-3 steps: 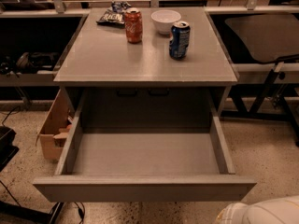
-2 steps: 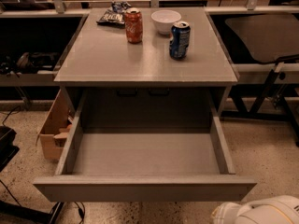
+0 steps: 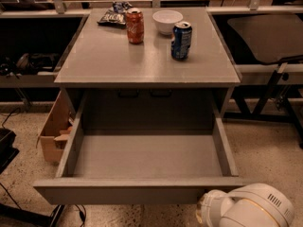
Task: Close top drawer
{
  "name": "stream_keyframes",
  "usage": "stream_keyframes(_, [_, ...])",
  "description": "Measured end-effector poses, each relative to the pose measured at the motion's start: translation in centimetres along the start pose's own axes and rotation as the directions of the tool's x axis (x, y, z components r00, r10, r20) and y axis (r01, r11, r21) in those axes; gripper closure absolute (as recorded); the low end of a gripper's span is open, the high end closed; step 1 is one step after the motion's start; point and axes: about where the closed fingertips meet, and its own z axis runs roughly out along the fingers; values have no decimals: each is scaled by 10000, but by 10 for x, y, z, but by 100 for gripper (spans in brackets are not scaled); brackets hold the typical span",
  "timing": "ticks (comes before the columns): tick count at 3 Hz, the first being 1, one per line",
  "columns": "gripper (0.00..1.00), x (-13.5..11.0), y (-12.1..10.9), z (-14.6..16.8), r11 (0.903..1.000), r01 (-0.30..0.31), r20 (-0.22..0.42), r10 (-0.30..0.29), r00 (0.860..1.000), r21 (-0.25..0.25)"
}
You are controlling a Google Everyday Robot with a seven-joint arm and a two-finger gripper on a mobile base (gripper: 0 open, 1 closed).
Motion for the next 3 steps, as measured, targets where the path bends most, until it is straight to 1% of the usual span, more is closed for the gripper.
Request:
stream_keyframes(1, [100, -17, -16, 8, 9990, 323, 216, -330, 9992, 313])
stream_keyframes(2, [100, -17, -16, 8, 9990, 324, 216, -330, 9992, 313])
stream_keyframes(3, [100, -27, -36, 15, 9964, 584, 582, -620, 9964, 616])
